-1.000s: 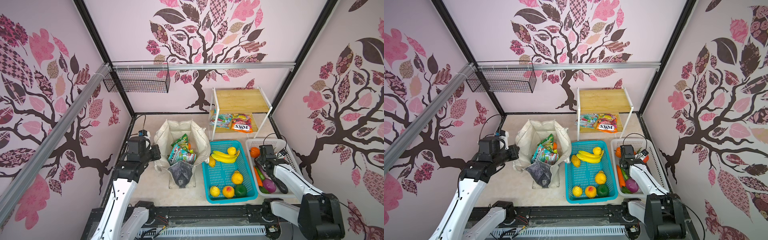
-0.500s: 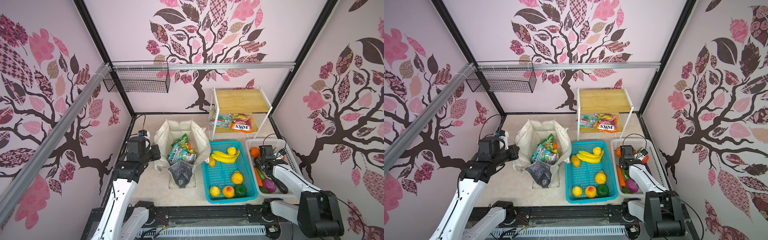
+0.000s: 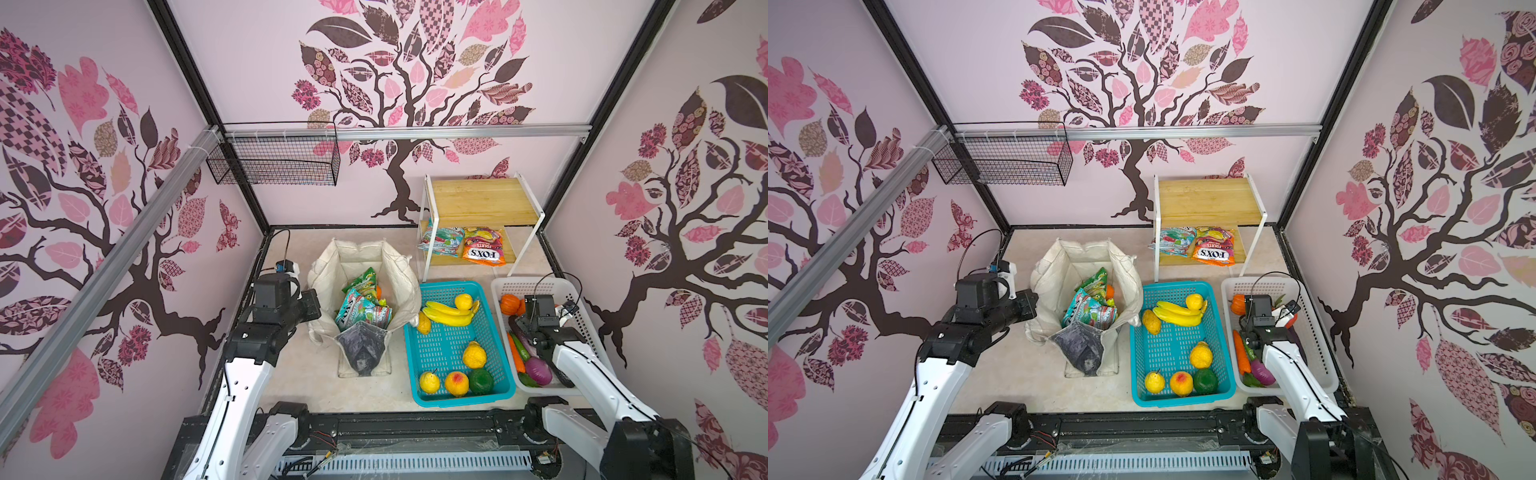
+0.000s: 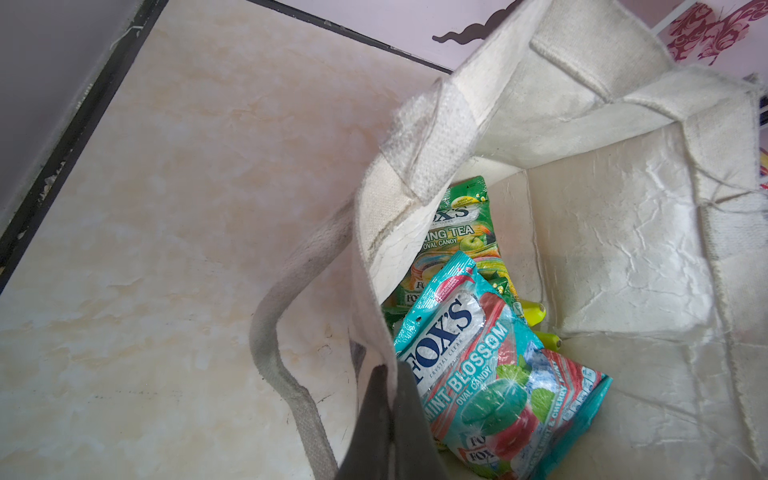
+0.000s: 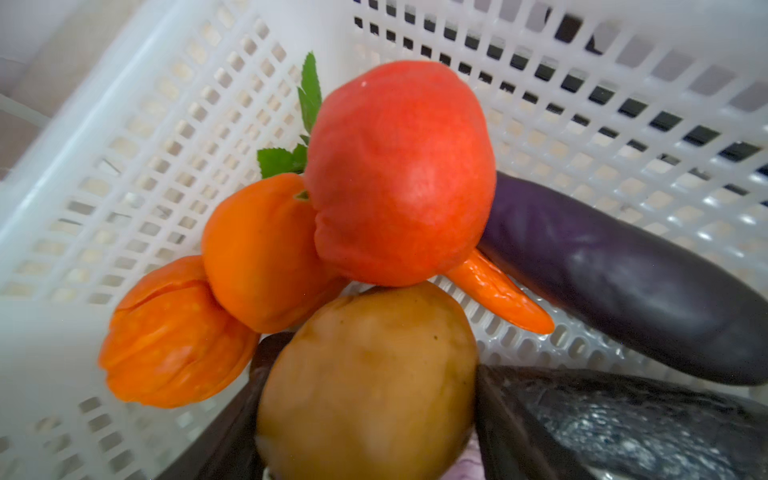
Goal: Place the food into the grocery bag and tie it
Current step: 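Lower the right gripper onto the brown potato and close on it, then lift the brown potato with the right gripper and carry it toward the bag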
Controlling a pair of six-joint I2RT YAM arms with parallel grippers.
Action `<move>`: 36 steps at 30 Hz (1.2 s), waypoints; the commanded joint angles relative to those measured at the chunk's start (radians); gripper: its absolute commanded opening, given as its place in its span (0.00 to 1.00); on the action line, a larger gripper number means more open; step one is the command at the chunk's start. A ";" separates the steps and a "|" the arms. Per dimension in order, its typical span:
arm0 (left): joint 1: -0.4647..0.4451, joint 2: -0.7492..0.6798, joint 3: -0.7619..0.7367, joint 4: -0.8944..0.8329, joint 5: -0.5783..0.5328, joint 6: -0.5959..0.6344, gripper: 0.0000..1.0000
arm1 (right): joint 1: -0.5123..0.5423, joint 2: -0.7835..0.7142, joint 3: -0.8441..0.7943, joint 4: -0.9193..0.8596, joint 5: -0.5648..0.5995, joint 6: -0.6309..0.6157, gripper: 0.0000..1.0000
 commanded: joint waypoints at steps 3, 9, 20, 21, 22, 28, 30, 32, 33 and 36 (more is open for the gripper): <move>0.002 -0.007 -0.021 0.022 0.013 0.005 0.00 | -0.006 -0.077 0.087 -0.096 -0.096 0.000 0.56; 0.003 -0.006 -0.021 0.021 0.010 0.005 0.00 | -0.006 -0.169 0.145 -0.092 -0.263 -0.008 0.57; 0.002 0.000 -0.022 0.021 0.007 0.005 0.00 | 0.003 -0.218 0.258 -0.098 -0.494 -0.013 0.56; 0.002 0.000 -0.022 0.020 0.007 0.005 0.00 | 0.010 -0.219 0.271 -0.103 -0.497 -0.011 0.56; 0.002 0.002 -0.022 0.020 0.007 0.005 0.00 | 0.020 -0.220 0.285 -0.110 -0.499 -0.012 0.57; 0.003 0.007 -0.022 0.020 0.009 0.005 0.00 | 0.145 -0.207 0.349 -0.070 -0.575 0.015 0.61; 0.002 0.005 -0.022 0.020 0.006 0.005 0.00 | 0.193 -0.200 0.356 -0.030 -0.603 0.044 0.61; 0.003 0.003 -0.022 0.020 0.000 0.005 0.00 | 0.266 -0.184 0.364 0.022 -0.597 0.060 0.61; 0.003 0.002 -0.022 0.020 -0.003 0.005 0.00 | 0.307 -0.171 0.374 0.035 -0.582 0.060 0.61; 0.003 0.006 -0.022 0.020 -0.004 0.005 0.00 | 0.467 -0.109 0.424 0.055 -0.499 0.042 0.62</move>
